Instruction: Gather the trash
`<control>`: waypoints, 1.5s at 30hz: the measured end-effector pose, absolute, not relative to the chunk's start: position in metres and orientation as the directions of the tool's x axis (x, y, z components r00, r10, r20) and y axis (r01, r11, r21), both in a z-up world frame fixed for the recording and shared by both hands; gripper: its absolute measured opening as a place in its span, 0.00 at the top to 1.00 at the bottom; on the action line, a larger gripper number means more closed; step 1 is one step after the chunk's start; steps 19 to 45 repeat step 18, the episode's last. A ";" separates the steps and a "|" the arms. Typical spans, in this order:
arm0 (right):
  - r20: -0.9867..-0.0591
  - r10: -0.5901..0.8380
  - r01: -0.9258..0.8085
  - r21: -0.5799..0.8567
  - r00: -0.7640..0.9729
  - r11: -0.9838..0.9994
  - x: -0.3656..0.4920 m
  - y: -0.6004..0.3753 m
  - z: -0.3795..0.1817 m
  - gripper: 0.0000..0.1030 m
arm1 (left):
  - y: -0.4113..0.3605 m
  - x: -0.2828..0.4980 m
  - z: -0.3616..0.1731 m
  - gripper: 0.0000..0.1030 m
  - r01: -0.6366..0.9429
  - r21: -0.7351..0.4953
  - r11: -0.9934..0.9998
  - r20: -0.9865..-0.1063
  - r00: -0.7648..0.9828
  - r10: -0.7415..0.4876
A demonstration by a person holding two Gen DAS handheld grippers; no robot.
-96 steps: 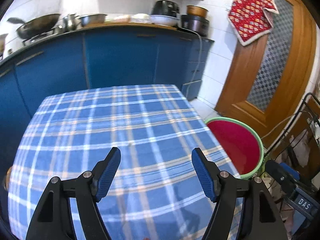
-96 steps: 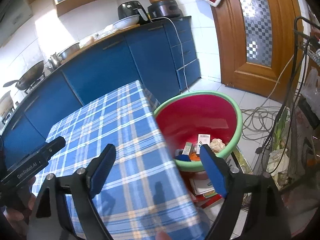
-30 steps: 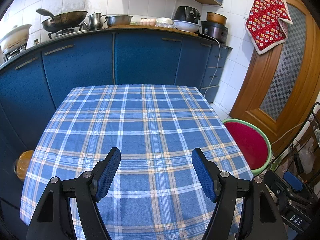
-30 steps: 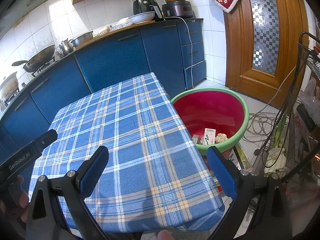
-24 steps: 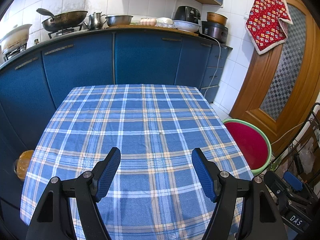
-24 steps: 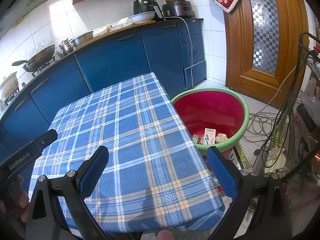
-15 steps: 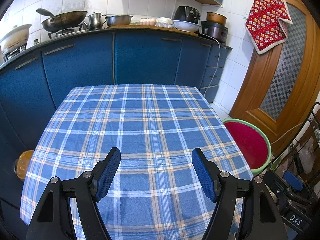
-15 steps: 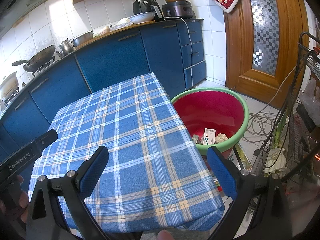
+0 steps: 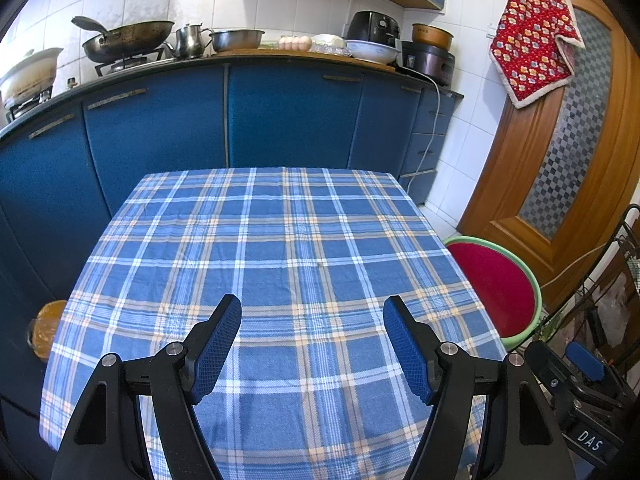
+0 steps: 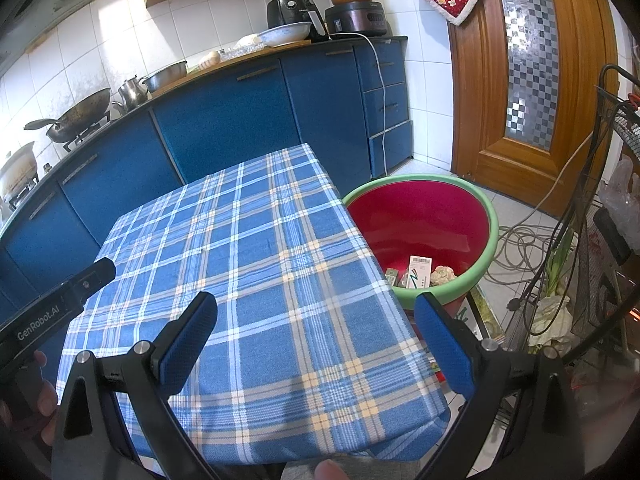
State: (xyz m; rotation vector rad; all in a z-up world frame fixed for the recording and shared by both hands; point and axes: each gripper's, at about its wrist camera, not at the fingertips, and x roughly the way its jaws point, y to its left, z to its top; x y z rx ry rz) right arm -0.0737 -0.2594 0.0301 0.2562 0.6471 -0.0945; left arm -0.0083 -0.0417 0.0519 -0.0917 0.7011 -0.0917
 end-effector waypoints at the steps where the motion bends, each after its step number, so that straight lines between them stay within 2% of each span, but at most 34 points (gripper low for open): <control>1: -0.607 -0.007 0.166 0.207 0.795 0.964 -0.074 -0.259 0.030 0.05 | -0.042 -0.008 0.052 0.27 0.053 -0.114 0.992 -0.639 0.761 -0.114; 45: -0.607 -0.008 0.166 0.205 0.795 0.965 -0.074 -0.259 0.030 0.05 | -0.043 -0.008 0.052 0.27 0.057 -0.112 0.992 -0.639 0.760 -0.116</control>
